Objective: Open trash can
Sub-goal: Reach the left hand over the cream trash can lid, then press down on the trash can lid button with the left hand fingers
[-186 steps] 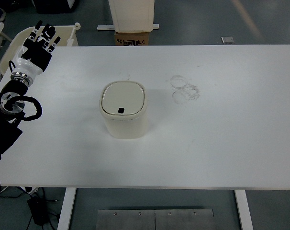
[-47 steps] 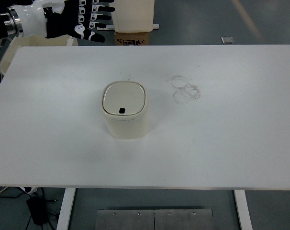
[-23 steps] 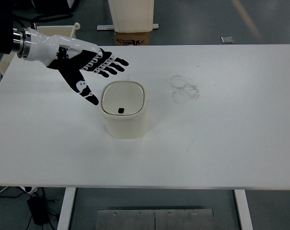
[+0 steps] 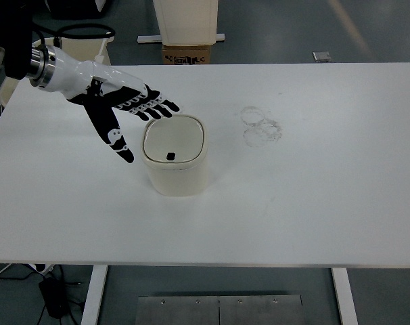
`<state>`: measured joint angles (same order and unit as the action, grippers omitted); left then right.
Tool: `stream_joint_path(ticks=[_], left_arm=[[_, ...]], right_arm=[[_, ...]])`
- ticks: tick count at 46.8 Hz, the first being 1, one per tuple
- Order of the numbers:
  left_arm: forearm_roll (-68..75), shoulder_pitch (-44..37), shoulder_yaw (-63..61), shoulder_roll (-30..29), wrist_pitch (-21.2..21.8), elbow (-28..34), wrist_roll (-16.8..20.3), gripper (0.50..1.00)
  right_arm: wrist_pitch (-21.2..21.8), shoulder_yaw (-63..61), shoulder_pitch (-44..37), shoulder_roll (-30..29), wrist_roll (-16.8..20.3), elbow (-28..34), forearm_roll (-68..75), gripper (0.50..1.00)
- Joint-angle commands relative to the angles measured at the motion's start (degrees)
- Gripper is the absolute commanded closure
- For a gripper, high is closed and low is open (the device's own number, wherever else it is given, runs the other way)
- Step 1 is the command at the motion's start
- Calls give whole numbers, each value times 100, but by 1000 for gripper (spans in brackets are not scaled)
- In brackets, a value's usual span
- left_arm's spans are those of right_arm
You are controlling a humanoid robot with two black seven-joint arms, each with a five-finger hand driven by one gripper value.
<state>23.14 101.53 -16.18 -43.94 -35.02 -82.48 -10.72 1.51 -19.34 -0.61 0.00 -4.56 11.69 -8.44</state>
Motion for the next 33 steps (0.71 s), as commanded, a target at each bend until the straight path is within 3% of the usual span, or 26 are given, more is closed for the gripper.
stream_joint_path(ticks=[1,33], left_arm=[[15,-2,-52,78,2,-14,0,500],[288,-46,-237,263,2,-146,-167,500]], right_arm=[[-1,0,-1,0,-1,0,0,507],[-1,0,-1,0,-1,0,0,507]])
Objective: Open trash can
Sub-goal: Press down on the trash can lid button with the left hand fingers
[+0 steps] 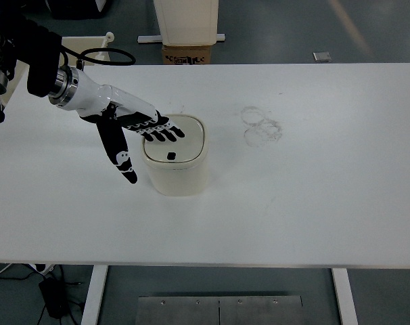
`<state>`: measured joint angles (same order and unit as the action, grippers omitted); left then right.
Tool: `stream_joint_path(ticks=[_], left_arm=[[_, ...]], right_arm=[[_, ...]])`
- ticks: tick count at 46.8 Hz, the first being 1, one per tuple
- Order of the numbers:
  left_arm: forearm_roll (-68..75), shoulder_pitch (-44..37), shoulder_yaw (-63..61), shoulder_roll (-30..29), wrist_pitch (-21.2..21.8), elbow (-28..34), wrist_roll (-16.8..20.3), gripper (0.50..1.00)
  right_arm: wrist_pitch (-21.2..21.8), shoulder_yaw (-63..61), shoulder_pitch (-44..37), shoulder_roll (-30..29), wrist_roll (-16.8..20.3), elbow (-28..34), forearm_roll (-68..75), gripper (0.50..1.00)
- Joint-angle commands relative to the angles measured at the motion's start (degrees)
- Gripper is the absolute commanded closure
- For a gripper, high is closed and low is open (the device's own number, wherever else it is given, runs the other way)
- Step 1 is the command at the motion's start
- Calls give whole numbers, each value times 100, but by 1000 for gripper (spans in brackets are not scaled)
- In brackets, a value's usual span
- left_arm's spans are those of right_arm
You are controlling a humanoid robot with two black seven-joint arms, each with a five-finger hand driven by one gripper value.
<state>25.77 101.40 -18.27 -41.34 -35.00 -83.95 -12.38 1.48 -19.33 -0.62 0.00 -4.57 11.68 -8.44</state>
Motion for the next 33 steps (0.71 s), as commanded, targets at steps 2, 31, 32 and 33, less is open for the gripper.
stream_joint_path(ticks=[2,31,32,33], left_arm=[[24,-51,-28,3,0,2,-1,500],[33,-218,-28,144,0,37,8,500],[33,-209,-28,144,0,37,8,500],[33,-209,-28,135,0,46,8,500]], right_arm=[[1,0,0,0,0,1,0,507],[1,0,0,0,0,1,0,507],[1,0,0,0,0,1,0,507],[1,0,0,0,0,1,0,507]])
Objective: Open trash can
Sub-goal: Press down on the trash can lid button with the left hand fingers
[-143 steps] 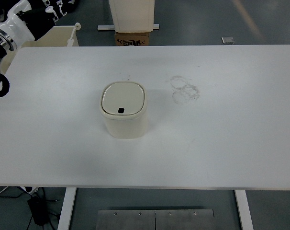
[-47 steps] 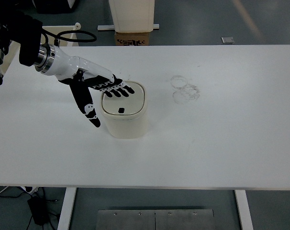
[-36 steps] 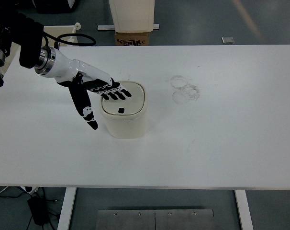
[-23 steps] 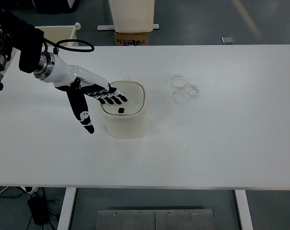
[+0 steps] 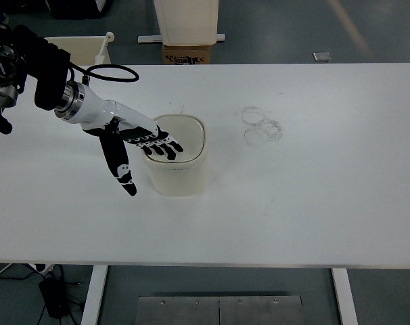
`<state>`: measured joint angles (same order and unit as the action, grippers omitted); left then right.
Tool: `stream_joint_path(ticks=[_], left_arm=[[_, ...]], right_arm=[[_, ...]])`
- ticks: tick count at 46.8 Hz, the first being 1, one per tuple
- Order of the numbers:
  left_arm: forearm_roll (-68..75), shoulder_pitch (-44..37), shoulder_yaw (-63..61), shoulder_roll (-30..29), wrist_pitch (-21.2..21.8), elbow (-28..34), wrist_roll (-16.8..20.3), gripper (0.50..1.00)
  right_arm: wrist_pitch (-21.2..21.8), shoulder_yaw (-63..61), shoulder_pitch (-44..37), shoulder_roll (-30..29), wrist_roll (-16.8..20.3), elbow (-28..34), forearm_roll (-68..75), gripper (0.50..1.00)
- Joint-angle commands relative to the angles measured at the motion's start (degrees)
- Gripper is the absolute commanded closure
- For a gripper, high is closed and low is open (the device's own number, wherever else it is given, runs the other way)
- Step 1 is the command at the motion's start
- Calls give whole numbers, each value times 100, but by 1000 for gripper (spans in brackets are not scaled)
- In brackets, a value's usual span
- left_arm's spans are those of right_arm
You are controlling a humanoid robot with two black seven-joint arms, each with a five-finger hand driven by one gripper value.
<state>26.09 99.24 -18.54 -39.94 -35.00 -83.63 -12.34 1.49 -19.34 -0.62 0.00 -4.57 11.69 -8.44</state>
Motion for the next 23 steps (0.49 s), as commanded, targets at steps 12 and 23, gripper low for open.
stream_joint_path(ticks=[12,23], left_arm=[[2,-45,9,30,0,93,48,500],[2,-45,17,127,0,172,65,500]], right_arm=[[0,0,0,0,0,0,0,507],[0,0,0,0,0,0,0,507]])
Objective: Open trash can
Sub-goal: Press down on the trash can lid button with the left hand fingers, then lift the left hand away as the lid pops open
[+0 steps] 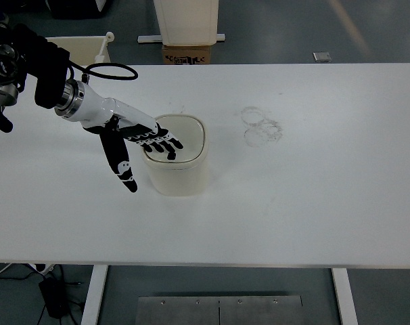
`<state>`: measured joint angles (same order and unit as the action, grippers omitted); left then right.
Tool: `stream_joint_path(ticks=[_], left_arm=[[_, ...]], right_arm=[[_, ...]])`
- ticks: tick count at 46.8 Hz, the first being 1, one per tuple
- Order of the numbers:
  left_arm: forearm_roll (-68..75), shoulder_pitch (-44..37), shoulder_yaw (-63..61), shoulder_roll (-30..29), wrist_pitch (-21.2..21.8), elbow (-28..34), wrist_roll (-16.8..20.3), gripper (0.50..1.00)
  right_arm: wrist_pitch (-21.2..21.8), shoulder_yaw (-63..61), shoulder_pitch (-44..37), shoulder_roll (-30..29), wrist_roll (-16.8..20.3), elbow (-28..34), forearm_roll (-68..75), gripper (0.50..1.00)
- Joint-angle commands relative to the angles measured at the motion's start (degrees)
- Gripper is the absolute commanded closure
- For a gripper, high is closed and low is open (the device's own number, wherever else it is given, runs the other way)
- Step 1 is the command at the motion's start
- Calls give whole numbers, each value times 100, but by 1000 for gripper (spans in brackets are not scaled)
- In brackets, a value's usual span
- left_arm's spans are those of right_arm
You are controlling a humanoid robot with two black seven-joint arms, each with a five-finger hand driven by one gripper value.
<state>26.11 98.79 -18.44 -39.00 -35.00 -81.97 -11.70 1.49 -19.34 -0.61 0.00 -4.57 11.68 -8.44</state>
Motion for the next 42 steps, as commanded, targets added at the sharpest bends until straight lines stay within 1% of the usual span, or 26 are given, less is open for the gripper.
stream_joint_path(ticks=[1,27,42], left_arm=[[-1,-9,-2,42,0,6,1,500],[-1,-167,15,103,0,14,1,500],[-71,88,384,15,0,146,1,500]], right_arm=[[0,0,0,0,0,1,0,507],[0,0,0,0,0,1,0,507],[0,0,0,0,0,1,0,507]])
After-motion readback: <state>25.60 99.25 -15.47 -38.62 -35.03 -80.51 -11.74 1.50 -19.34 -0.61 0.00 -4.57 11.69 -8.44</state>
